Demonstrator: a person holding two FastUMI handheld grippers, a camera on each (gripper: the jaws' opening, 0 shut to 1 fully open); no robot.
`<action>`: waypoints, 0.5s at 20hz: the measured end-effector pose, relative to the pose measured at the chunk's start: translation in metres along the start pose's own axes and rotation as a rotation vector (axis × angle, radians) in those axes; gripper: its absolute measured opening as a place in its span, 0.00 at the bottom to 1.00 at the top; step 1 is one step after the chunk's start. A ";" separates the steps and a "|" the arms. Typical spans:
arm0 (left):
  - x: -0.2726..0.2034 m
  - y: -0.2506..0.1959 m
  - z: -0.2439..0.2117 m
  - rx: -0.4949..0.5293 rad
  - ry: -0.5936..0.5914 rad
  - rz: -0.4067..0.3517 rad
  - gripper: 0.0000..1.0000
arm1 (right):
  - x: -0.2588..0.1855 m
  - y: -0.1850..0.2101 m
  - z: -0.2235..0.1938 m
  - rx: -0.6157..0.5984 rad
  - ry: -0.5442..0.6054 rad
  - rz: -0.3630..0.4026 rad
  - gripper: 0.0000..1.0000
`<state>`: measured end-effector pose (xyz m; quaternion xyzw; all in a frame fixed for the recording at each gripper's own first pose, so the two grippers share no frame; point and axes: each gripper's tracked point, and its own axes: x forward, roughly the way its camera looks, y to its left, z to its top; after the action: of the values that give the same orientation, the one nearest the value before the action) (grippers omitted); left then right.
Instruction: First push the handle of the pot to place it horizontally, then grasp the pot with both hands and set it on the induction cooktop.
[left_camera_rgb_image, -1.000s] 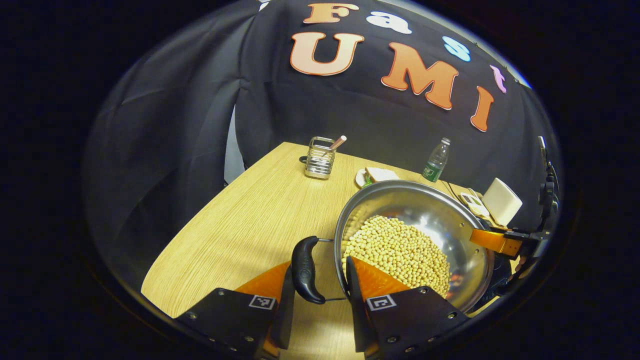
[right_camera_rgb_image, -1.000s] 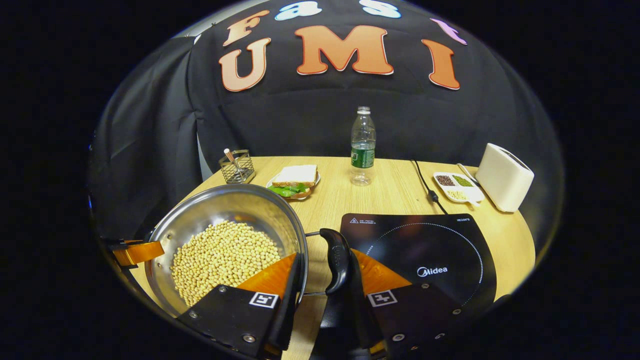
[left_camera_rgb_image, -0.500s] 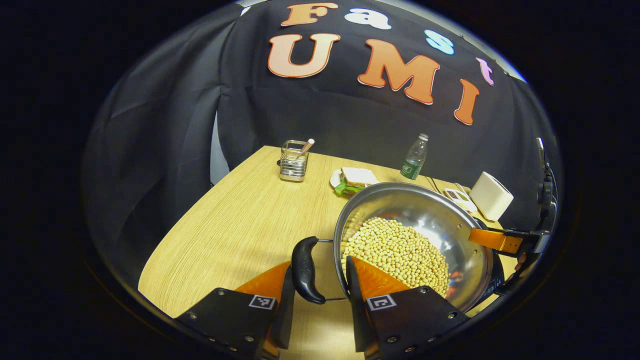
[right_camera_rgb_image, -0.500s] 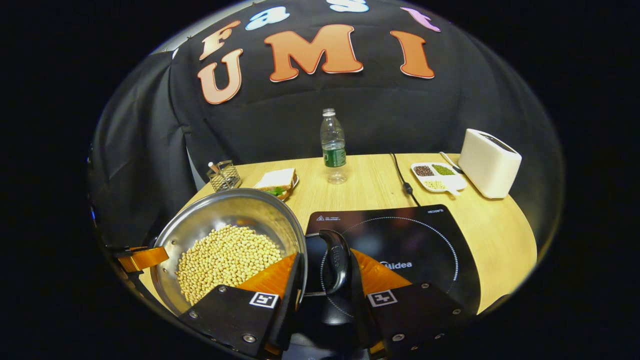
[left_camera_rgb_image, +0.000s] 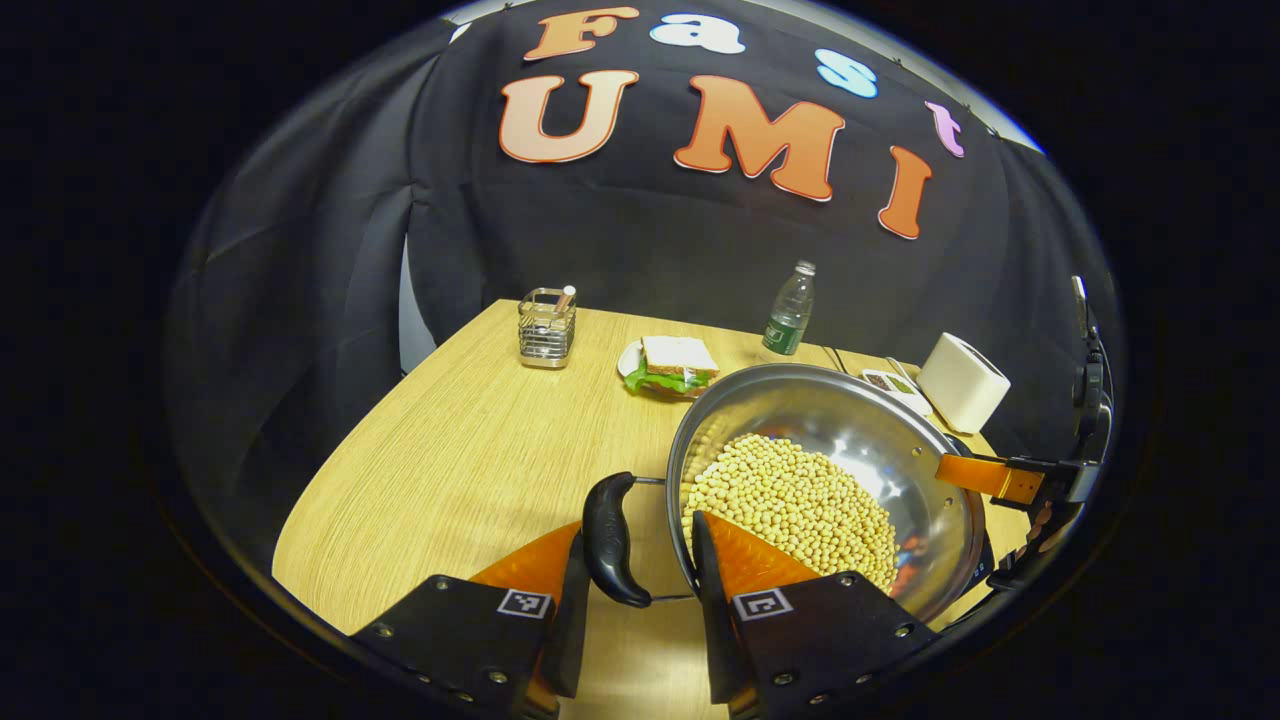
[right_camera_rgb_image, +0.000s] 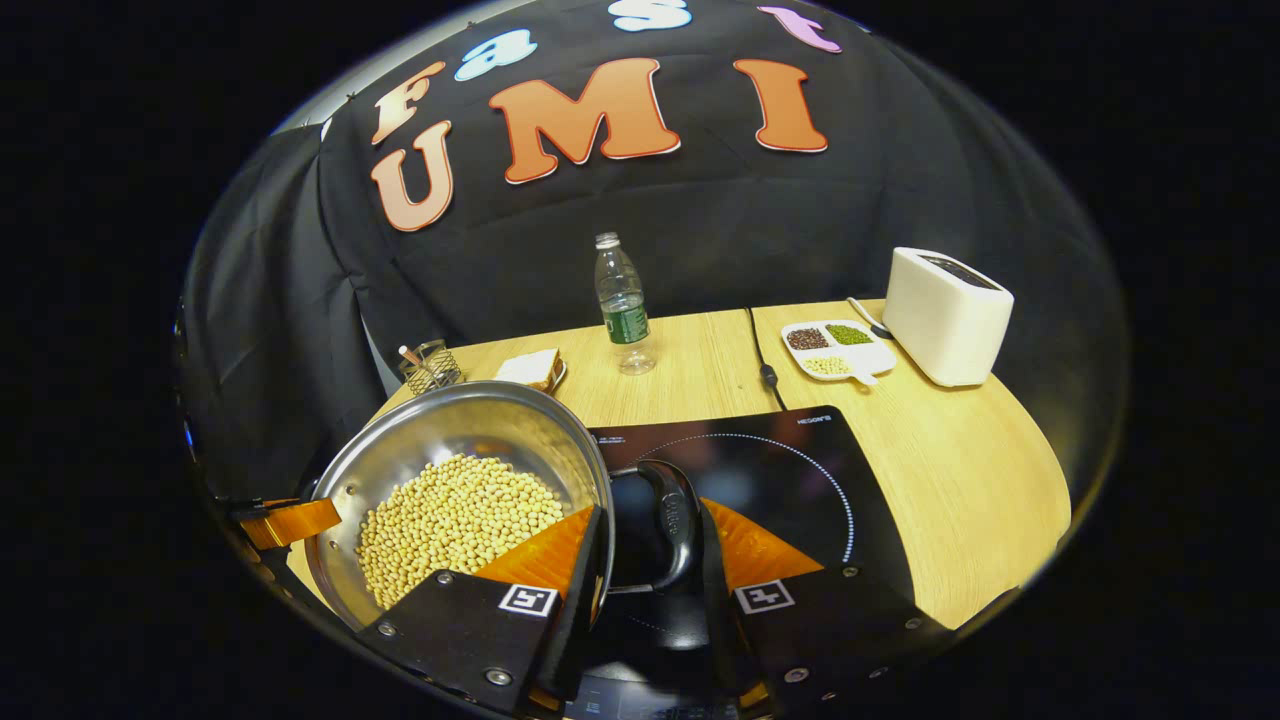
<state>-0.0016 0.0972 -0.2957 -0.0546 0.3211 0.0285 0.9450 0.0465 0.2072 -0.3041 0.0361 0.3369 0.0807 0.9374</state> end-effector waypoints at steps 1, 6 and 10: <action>0.000 -0.008 0.001 0.003 -0.001 -0.004 0.51 | -0.003 -0.006 0.000 0.004 -0.004 -0.003 0.51; 0.000 -0.045 -0.003 0.017 0.013 -0.040 0.50 | -0.014 -0.040 0.003 0.027 -0.012 -0.033 0.51; 0.008 -0.077 -0.007 0.027 0.024 -0.069 0.51 | -0.024 -0.069 0.006 0.047 -0.018 -0.062 0.50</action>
<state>0.0076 0.0202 -0.3000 -0.0534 0.3305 -0.0093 0.9423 0.0412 0.1355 -0.2928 0.0484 0.3311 0.0434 0.9413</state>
